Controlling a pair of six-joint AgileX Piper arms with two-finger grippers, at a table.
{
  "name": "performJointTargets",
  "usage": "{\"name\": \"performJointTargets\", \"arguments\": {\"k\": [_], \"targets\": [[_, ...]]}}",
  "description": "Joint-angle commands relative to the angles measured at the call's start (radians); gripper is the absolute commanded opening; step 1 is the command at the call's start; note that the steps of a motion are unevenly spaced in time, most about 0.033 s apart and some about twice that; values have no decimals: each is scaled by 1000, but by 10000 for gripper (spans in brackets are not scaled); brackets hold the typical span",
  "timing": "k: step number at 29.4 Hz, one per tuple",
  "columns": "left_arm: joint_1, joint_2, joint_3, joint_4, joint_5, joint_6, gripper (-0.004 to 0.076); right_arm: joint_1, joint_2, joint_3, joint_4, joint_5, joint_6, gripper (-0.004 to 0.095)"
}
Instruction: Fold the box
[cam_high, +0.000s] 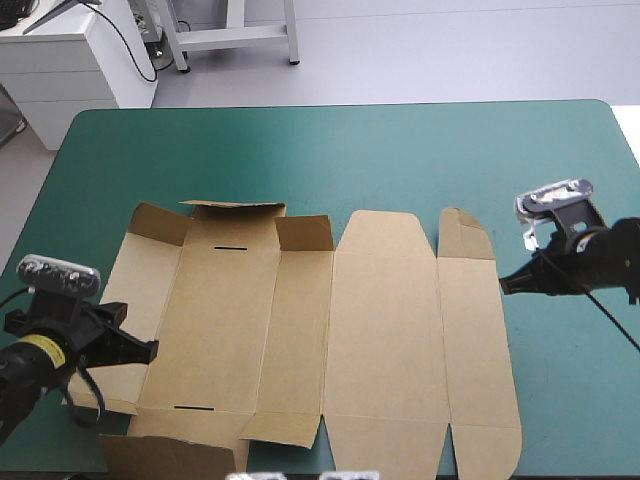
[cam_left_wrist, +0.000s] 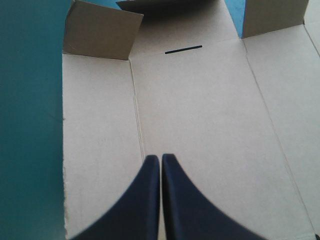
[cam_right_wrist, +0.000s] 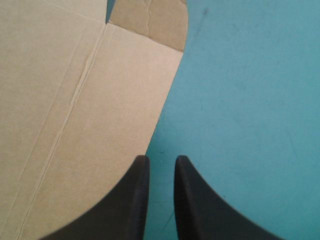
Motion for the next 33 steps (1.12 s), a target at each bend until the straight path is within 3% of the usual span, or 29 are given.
{"name": "performJointTargets", "arguments": {"k": [1,6,9,16,20,23,33], "targets": [[-4,142,-139,99,-15,-49,-8,-70,-104,104,46,-126,1,159],[7,263,-180,255,2,-129,-3,-151,-176,182,72,-134,-23,159],[101,316,-180,210,13,-92,6,-180,-200,197,81,-144,-25,159],[549,412,-180,-259,-11,286,16,-184,-204,199,104,-157,-33,159],[812,465,-180,-542,40,502,16,-184,-204,200,126,-158,-33,120],[936,511,-180,-669,75,579,16,-184,-204,200,157,-163,-33,80],[992,619,-180,-682,53,702,15,-184,-204,200,173,-165,-63,47]]}}
